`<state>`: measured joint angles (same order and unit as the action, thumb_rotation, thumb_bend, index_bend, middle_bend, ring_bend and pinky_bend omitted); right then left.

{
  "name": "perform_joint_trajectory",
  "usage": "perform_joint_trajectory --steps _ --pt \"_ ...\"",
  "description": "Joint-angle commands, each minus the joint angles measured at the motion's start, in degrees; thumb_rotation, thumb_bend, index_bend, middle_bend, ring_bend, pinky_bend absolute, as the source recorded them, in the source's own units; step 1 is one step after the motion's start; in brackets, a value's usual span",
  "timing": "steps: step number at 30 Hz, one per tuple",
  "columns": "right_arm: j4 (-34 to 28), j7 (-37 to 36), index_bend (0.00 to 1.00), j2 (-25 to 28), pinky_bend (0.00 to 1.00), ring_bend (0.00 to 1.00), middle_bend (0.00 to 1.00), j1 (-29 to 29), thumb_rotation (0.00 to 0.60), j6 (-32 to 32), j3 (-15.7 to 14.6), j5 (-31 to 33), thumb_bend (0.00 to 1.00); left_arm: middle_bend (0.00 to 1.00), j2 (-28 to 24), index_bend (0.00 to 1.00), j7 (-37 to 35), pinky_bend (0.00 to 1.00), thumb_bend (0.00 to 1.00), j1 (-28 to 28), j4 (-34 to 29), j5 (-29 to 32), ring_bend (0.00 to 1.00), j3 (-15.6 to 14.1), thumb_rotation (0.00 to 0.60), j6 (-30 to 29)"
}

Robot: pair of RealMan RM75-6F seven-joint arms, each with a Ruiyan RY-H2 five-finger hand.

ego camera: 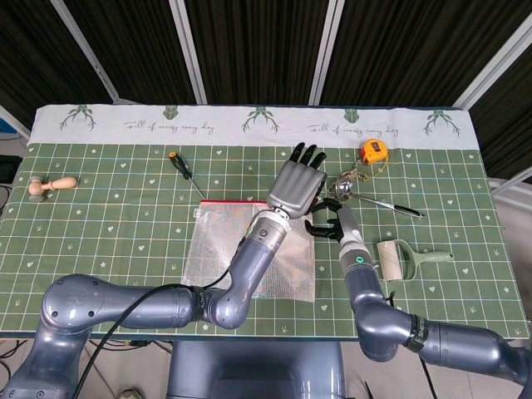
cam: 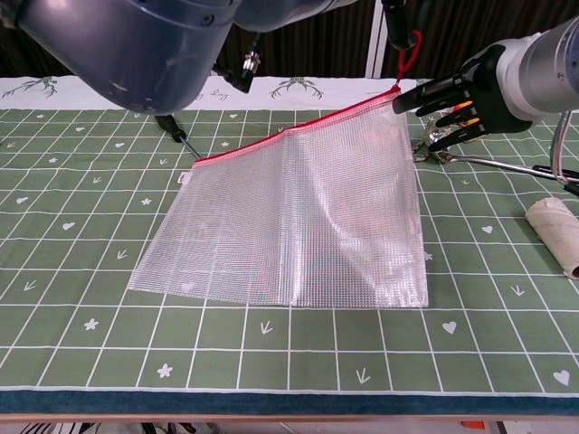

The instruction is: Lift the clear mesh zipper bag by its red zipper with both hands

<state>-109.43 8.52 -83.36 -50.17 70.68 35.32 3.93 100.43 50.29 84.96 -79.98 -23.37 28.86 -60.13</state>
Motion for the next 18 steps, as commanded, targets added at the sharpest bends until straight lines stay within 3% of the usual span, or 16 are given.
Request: perform_joint_trajectory --steps 1,18 --pt "0.5 0.2 0.46 -0.4 0.21 0.00 0.14 -0.2 0.600 0.0 0.3 0.1 0.44 0.14 -0.2 0.62 -0.3 0.00 0.40 0.1 -0.2 0.1 0.00 0.0 0.600 -0.3" --pt "2.4 1.6 0.53 -1.8 0.21 0.00 0.16 -1.1 0.600 0.0 2.4 2.0 0.50 0.14 -0.5 0.62 -1.0 0.00 0.40 0.6 -0.9 0.8 0.00 -0.9 0.600 -1.3"
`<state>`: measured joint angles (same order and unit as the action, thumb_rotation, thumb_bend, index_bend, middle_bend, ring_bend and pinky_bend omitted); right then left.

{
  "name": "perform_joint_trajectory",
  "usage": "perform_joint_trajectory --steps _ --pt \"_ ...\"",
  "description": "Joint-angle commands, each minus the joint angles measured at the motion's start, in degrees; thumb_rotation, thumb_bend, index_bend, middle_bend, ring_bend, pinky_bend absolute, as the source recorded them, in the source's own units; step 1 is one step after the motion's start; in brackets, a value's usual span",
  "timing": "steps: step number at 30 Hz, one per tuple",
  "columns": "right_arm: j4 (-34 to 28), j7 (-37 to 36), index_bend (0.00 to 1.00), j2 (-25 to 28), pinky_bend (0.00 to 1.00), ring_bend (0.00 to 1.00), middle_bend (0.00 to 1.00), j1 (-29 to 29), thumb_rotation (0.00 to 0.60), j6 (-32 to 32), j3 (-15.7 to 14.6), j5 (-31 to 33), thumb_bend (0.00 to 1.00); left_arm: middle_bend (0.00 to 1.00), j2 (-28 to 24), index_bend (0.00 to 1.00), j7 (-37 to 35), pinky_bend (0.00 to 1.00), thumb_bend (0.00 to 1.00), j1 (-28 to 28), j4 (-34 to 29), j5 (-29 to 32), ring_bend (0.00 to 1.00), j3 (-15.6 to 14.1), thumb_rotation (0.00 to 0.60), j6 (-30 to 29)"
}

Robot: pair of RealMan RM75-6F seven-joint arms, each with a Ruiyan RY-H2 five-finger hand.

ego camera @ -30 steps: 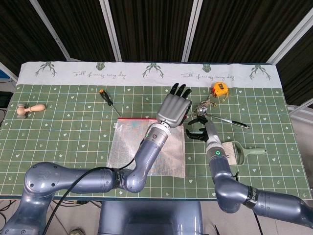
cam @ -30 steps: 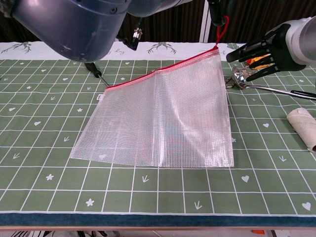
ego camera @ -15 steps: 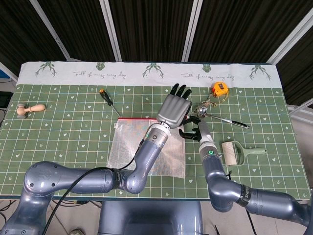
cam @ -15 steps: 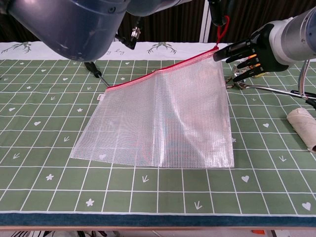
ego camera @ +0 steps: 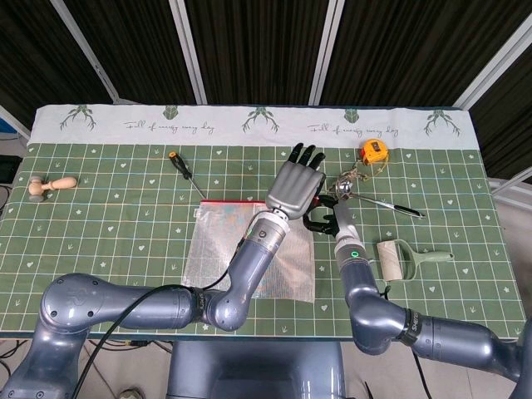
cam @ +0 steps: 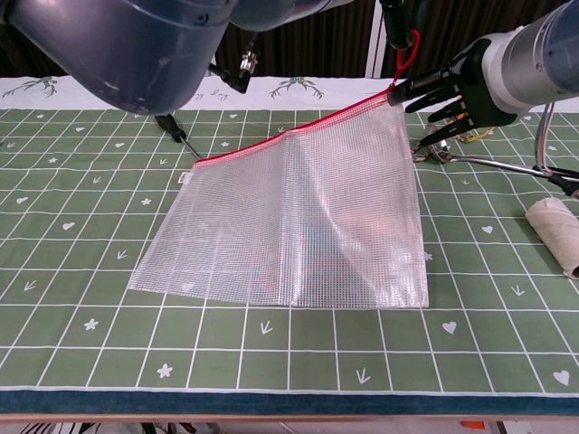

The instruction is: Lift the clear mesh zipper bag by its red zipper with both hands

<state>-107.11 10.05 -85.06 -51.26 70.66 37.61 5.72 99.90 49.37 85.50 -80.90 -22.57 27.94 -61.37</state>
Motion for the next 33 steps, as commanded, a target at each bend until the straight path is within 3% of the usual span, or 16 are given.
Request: perform_joint_trajectory --steps 1,14,33 --pt "0.1 0.1 0.54 -0.2 0.21 0.00 0.16 0.0 0.600 0.0 0.2 0.3 0.50 0.14 -0.1 0.62 -0.2 0.00 0.40 0.1 0.1 0.0 0.00 0.1 0.600 0.0" --pt "-0.2 0.5 0.54 -0.8 0.21 0.00 0.16 0.2 0.600 0.4 0.6 0.4 0.58 0.14 -0.5 0.62 -0.5 0.00 0.40 0.1 -0.3 0.4 0.00 -0.3 0.600 -0.7" --pt "-1.1 -0.1 0.56 -0.2 0.21 0.00 0.18 0.7 0.600 -0.3 3.1 0.6 0.58 0.14 -2.1 0.63 -0.8 0.00 0.40 -0.8 -3.2 1.4 0.00 -1.0 0.600 -1.4"
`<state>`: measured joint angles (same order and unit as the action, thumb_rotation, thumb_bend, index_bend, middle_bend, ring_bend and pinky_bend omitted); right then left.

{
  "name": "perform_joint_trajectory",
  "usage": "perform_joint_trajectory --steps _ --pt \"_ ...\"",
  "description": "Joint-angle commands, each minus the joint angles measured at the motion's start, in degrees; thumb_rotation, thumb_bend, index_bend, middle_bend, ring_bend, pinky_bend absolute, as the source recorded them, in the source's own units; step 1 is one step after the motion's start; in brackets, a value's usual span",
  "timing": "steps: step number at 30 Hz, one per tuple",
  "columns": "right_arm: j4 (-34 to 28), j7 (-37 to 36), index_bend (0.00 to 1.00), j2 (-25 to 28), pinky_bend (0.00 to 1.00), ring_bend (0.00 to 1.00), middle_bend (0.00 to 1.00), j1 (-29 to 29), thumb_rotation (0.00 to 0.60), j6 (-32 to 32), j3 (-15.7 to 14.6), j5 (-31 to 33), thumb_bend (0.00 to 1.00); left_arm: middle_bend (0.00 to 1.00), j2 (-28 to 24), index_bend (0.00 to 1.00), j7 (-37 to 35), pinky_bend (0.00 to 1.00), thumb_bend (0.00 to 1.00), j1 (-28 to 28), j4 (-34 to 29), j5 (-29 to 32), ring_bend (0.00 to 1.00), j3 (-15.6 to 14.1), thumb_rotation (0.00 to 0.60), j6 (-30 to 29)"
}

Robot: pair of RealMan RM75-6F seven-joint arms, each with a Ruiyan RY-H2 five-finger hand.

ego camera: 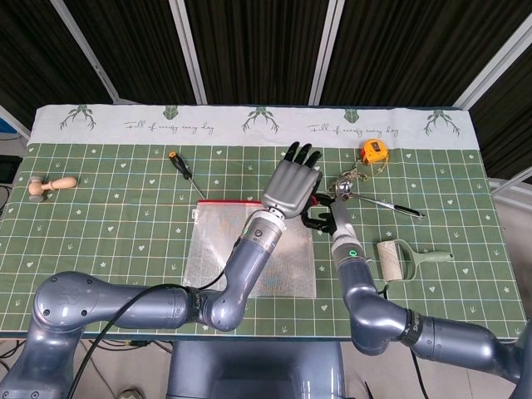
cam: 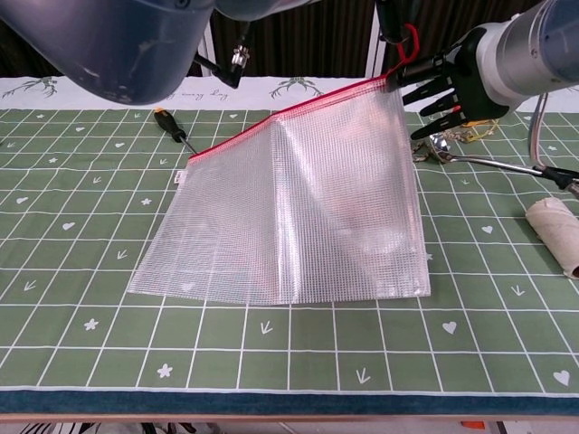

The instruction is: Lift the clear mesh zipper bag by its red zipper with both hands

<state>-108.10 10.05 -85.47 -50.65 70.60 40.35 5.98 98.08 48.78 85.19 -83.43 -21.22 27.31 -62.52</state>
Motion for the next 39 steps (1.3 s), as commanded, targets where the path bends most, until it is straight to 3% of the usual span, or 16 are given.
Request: perform_joint_trajectory --steps 1,18,39 --pt "-0.2 -0.2 0.56 0.4 0.21 0.00 0.18 0.2 0.600 -0.4 0.5 0.6 0.58 0.14 -0.5 0.63 -0.2 0.00 0.40 -0.7 -1.0 -0.1 0.00 -0.6 0.600 -0.4" --pt "-3.1 -1.3 0.60 3.9 0.21 0.00 0.21 0.7 0.600 -2.2 4.4 4.8 0.59 0.14 -3.2 0.64 -1.0 0.00 0.40 -4.8 -3.4 -2.2 0.00 -4.1 0.600 -2.3" --pt "-3.6 -6.2 0.63 6.4 0.21 0.00 0.23 0.6 0.600 -3.6 7.8 7.0 0.60 0.14 -3.5 0.64 -2.3 0.00 0.40 -6.9 -2.6 -4.1 0.00 -5.3 0.600 -1.1"
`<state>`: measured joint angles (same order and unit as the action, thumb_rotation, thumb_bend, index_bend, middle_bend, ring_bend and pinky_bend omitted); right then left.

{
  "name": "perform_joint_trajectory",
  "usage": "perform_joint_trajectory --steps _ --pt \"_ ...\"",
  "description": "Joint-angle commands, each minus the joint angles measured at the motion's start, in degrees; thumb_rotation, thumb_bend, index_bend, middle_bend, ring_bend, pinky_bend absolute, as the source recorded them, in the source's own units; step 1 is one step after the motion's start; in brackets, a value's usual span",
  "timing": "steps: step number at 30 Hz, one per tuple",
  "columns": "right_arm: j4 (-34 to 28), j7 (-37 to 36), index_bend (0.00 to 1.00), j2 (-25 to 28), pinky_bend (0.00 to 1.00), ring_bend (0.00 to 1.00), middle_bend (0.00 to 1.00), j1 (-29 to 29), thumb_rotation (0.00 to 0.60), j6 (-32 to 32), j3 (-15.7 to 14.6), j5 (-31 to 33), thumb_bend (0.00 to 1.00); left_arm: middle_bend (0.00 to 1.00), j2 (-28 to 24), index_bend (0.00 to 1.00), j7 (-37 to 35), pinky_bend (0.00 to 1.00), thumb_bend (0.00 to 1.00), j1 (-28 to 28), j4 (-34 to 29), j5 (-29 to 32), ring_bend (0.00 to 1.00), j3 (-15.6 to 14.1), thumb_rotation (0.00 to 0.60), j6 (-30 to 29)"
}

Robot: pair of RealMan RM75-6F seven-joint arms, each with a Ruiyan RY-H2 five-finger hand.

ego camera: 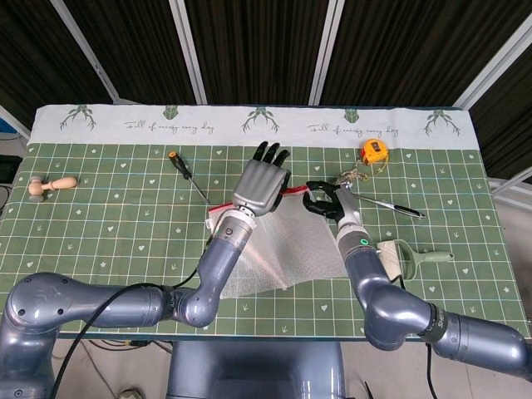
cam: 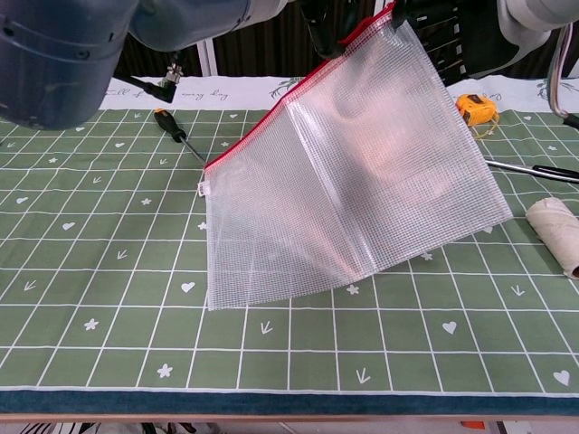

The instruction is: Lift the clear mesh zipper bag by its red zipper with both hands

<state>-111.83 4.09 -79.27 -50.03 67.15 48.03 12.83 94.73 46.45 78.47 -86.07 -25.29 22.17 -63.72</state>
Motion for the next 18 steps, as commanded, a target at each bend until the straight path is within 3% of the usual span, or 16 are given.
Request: perform_joint_trajectory --steps 1,18 --pt "0.2 -0.3 0.63 0.3 0.21 0.00 0.24 -0.1 0.600 -0.1 0.2 0.1 0.60 0.14 -0.2 0.64 0.0 0.00 0.40 -0.3 0.0 -0.1 0.00 -0.1 0.600 0.1" --pt "2.1 -3.3 0.65 1.1 0.21 0.00 0.25 -0.5 0.600 0.5 1.7 0.9 0.61 0.14 -1.1 0.64 -0.4 0.00 0.40 -1.6 0.1 -0.1 0.00 -0.5 0.600 0.8"
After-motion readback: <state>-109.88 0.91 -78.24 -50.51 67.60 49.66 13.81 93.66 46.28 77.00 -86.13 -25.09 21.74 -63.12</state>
